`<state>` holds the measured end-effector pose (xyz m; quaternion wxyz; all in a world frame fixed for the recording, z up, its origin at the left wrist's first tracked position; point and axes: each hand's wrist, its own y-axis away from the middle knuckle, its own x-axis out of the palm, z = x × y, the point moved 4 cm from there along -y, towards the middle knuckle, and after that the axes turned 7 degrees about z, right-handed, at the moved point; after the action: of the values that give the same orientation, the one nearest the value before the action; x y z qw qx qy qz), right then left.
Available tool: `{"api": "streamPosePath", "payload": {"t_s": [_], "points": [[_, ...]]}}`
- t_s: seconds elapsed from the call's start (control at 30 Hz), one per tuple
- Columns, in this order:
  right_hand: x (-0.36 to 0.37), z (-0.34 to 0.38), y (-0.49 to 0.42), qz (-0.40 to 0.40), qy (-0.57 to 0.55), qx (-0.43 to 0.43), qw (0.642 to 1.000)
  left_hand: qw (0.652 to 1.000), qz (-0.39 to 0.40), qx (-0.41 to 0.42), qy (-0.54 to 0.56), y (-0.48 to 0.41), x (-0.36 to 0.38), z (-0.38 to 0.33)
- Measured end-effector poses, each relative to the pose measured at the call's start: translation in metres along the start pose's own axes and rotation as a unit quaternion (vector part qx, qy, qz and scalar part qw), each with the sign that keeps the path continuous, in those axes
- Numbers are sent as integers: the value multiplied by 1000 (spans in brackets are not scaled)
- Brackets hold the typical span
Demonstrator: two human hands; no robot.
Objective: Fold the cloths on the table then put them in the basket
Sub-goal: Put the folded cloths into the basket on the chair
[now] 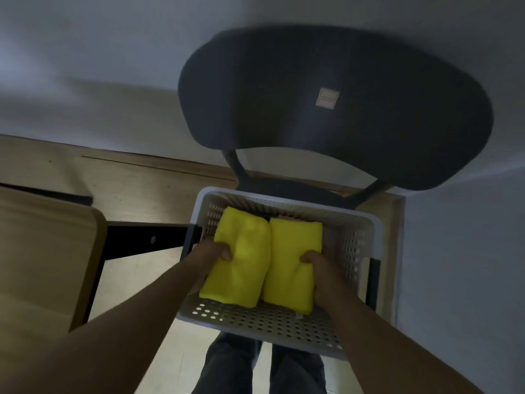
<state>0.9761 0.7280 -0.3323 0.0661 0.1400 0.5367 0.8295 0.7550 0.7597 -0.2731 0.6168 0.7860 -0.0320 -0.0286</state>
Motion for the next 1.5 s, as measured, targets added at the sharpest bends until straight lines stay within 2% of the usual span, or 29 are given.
{"api": "streamPosePath", "payload": {"t_s": [0.07,0.13,0.23,0.3,0.37,0.47,0.53,0.6,0.63,0.7,0.77,0.8,0.83,0.9,0.93,1.03,1.1,1.17,1.23,1.33,1.4,1.5], "points": [[0,0,2,-9,-93,17,995,999,-11,-3,50,1,1,-1],[1,-2,-1,-6,-127,32,991,997,-24,-6,80,0,1,-1],[7,-4,-9,25,-17,32,999,998,-31,7,51,-10,2,0],[9,-4,-13,25,78,11,997,999,-33,28,-15,-24,4,2],[7,-3,-16,1,125,-15,992,993,-53,57,-91,-38,3,4],[4,-3,-17,-32,178,-33,983,970,-103,115,-190,-46,2,7],[2,-4,-14,-73,212,-46,973,939,-138,163,-268,-40,7,6],[2,1,-6,-114,269,-86,952,890,-196,213,-352,-27,17,2],[3,5,0,-140,322,-112,930,839,-243,253,-416,-20,23,0],[9,16,13,-171,459,-174,854,711,-296,333,-544,-8,41,-6],[23,21,18,-134,588,-210,770,635,-284,364,-620,-4,52,-10],[28,20,18,-104,628,-209,742,628,-265,352,-642,-7,52,-9],[32,19,18,-79,654,-197,726,641,-246,325,-650,-12,50,-8],[35,13,14,-41,677,-164,716,698,-181,254,-645,-23,44,-2],[36,10,10,-24,687,-150,711,713,-139,233,-647,-30,41,3],[39,0,2,22,736,-123,666,677,-41,189,-710,-48,29,13],[42,-6,-4,50,759,-115,639,668,3,167,-726,-54,19,11],[44,-9,-7,64,773,-111,621,652,3,165,-740,-54,13,9],[45,-9,-11,69,777,-107,617,627,-25,165,-761,-51,15,9],[46,-7,-11,66,781,-104,612,622,-67,156,-764,-48,28,11],[46,-6,-9,56,777,-106,618,613,-87,158,-769,-46,33,10],[46,-7,-3,60,752,-101,648,593,-97,158,-784,-40,33,8]]}}
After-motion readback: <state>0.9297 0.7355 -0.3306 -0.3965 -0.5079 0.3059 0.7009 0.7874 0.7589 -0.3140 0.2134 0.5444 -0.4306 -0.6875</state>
